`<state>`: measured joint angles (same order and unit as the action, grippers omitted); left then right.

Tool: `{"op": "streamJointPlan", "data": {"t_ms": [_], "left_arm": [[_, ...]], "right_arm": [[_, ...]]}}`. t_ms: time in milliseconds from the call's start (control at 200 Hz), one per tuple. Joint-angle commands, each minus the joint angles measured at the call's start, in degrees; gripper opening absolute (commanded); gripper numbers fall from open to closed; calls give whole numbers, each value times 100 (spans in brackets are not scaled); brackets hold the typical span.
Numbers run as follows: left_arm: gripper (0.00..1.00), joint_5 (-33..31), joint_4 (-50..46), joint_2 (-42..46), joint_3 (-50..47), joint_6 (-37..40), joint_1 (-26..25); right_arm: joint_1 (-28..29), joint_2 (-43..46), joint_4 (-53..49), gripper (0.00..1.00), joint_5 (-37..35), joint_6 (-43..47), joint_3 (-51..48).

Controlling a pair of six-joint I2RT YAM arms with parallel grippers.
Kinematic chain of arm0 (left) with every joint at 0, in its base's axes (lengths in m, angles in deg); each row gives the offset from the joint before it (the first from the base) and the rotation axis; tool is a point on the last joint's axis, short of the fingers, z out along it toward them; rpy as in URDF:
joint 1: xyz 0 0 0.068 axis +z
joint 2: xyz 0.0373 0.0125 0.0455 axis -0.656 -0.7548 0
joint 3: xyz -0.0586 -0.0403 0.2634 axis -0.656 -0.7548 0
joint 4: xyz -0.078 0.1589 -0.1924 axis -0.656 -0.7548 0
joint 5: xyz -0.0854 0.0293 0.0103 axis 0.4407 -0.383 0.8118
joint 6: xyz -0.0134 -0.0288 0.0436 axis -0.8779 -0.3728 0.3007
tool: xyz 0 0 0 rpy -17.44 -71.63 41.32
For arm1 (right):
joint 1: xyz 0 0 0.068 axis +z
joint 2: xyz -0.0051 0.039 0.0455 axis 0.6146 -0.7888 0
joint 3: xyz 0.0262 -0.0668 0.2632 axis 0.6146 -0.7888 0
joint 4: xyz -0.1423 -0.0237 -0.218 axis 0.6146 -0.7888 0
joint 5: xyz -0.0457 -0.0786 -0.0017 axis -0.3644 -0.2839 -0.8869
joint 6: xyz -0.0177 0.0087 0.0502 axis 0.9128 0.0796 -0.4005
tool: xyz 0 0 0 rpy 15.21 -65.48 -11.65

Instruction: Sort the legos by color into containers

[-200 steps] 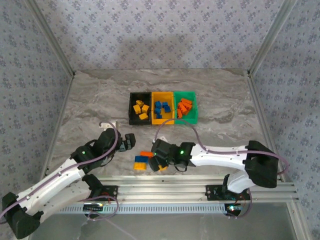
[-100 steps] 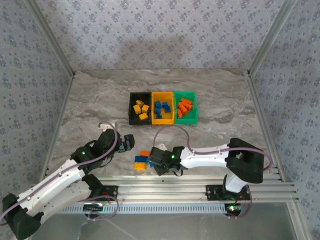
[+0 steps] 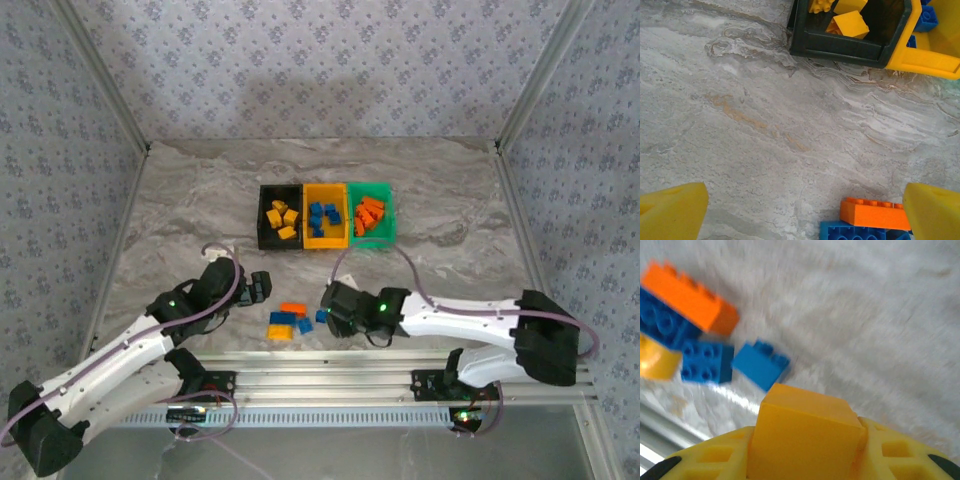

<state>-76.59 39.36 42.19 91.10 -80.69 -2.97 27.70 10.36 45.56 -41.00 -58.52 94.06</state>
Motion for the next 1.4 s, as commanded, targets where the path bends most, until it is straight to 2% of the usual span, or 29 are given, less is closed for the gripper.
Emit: {"op": "streamJointPlan", "data": {"t_ms": [0, 230, 440, 599, 724, 804, 884, 989, 1159, 1394], "left_arm": [[100, -20, 131, -18, -69, 20, 23], [100, 129, 62, 0, -126, 6, 29], [100, 287, 66, -42, -156, 36, 45], [100, 366, 77, -168, -146, 76, 38], [99, 436, 102, -274, -164, 116, 45], [100, 474, 108, -371, -154, 144, 38], [100, 512, 135, -452, -129, 194, 39], [100, 661, 248, -556, -81, 301, 39], [100, 993, 544, -1088, 89, 523, -53], [93, 950, 683, -2409, 737, 916, -727]], "right_arm": [[-576, -101, 137, 38, 347, 645, 650], [-1374, -1879, 449, 38, 811, 1427, 2834], [-1788, -3717, 463, 40, 905, 1404, 4816], [-1935, -4674, 392, 41, 780, 1122, 5880], [-2037, -5028, 529, 47, 646, 943, 6259], [-2056, -5142, 540, 61, 654, 918, 6454], [-2062, -5100, 649, 75, 702, 959, 6490], [-2030, -4804, 797, 82, 683, 1006, 6305], [-2027, -3818, 1292, 86, 519, 964, 5186], [-2040, -2122, 1866, 87, 290, 863, 3039]]}}
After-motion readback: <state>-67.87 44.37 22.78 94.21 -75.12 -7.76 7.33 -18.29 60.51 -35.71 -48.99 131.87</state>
